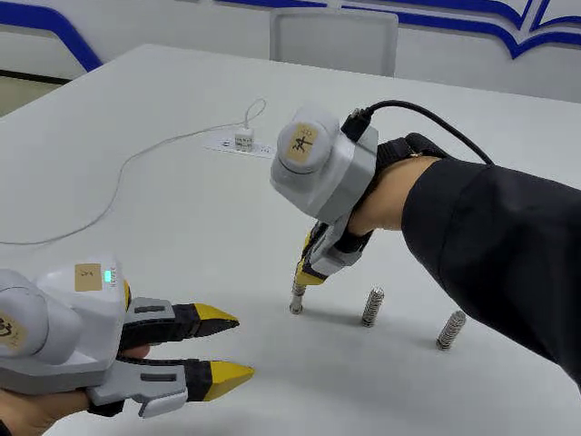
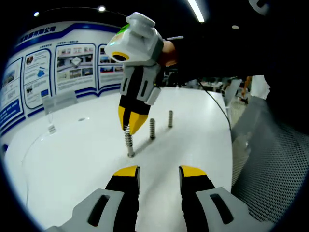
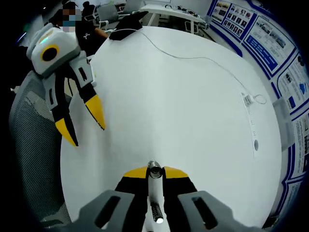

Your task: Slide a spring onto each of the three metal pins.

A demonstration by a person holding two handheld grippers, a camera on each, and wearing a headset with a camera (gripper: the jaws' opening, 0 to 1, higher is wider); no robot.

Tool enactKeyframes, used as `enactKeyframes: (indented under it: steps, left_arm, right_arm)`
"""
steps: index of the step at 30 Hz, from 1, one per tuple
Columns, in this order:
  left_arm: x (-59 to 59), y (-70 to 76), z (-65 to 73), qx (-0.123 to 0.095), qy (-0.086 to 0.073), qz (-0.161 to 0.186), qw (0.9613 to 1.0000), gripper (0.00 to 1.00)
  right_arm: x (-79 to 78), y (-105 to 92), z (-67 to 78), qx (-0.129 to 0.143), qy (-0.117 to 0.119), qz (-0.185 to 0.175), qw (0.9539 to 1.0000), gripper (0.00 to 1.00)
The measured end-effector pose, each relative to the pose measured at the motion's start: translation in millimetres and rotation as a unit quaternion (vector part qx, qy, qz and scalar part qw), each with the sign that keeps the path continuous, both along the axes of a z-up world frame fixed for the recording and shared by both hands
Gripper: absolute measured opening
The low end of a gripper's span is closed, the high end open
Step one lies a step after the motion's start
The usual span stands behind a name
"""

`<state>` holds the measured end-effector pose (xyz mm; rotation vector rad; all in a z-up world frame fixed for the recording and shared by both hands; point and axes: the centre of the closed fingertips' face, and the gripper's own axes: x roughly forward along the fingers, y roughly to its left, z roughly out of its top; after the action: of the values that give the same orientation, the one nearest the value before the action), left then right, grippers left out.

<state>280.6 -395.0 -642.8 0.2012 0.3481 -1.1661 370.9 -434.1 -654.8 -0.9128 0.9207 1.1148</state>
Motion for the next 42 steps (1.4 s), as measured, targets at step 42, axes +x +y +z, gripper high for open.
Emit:
enactKeyframes:
  steps: [42]
  left_arm:
    - [4.2,-2.5,4.9,0.001,0.000,0.010,1.0000,0.40]
  right_arm:
    - [-21.5,-25.7,14.9,0.079,-0.012,-0.050,0.9955,0.22]
